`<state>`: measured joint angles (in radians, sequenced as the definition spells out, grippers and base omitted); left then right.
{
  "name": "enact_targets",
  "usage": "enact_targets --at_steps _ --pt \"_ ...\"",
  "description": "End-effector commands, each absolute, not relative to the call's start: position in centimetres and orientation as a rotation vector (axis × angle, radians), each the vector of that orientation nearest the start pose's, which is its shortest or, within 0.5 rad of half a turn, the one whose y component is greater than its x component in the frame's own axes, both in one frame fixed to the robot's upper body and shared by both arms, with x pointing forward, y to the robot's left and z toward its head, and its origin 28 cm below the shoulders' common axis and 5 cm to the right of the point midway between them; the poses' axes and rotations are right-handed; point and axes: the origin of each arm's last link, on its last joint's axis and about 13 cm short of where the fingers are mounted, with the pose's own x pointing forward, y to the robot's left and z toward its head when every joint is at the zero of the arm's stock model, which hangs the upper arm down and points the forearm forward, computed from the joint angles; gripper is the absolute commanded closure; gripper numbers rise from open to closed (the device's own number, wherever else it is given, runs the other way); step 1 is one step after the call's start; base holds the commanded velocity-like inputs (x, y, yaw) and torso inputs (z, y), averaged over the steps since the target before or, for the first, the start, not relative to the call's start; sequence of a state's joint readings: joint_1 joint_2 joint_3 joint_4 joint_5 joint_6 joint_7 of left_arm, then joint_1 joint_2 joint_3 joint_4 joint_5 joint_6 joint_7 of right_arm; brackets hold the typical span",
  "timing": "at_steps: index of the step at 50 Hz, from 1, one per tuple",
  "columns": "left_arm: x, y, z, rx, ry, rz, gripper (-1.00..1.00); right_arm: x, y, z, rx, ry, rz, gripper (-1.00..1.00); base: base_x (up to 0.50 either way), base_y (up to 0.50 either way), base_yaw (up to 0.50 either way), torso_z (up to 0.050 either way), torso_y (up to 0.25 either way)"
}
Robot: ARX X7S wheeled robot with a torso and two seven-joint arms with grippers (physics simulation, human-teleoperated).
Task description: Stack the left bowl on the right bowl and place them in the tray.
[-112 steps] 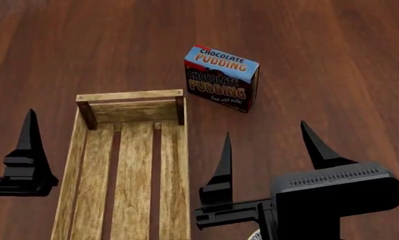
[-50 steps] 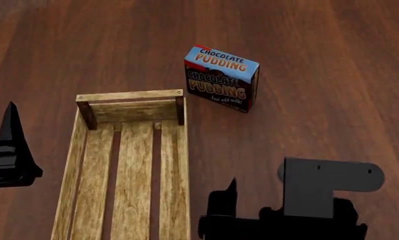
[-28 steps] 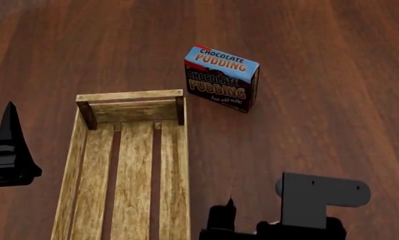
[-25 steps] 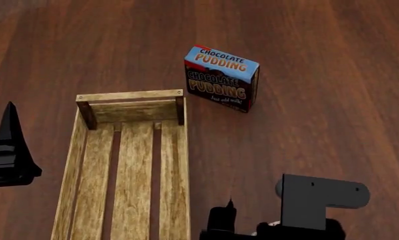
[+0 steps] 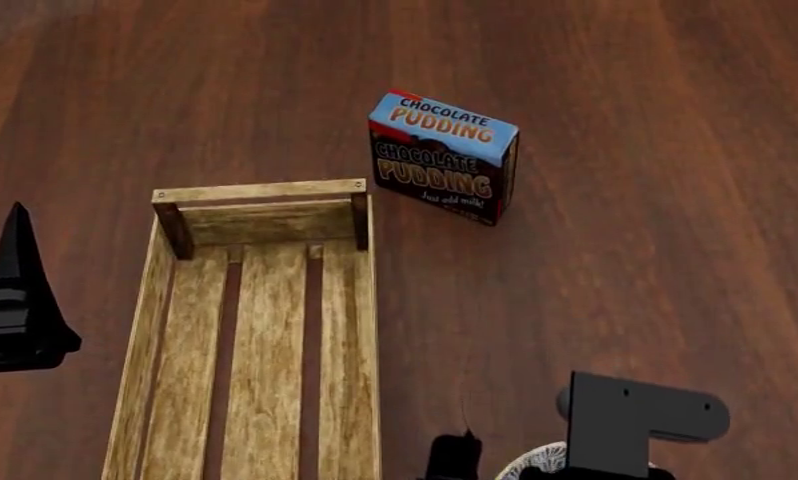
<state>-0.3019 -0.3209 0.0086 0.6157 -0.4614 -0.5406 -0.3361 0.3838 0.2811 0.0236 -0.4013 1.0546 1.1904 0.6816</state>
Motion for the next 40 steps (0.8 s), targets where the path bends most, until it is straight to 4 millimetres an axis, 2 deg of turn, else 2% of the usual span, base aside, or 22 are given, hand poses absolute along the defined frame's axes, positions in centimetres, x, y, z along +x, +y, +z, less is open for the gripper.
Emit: enact_targets --at_steps 1,10,16,40 --pt "23.2 23.6 17.5 -0.085 -0.321 0.058 -1.0 23.4 -10.4 12.1 0.218 0.557 0.025 -1.0 0.0 0.0 0.0 0.0 0.0" --pt "23.1 23.7 17.6 -0.091 -0.324 0.062 -1.0 23.6 -10.0 11.9 0.191 0.594 0.024 -1.0 0.0 0.0 0.0 0.0 0.0" --pt "23.1 23.7 17.7 -0.092 -0.326 0.062 -1.0 23.8 -9.8 11.1 0.17 0.625 0.036 -1.0 0.0 0.0 0.0 0.0 0.0" --pt "23.0 23.7 17.8 -0.094 -0.329 0.061 -1.0 24.0 -9.1 10.6 0.114 0.67 0.059 -1.0 0.0 0.0 0.0 0.0 0.0"
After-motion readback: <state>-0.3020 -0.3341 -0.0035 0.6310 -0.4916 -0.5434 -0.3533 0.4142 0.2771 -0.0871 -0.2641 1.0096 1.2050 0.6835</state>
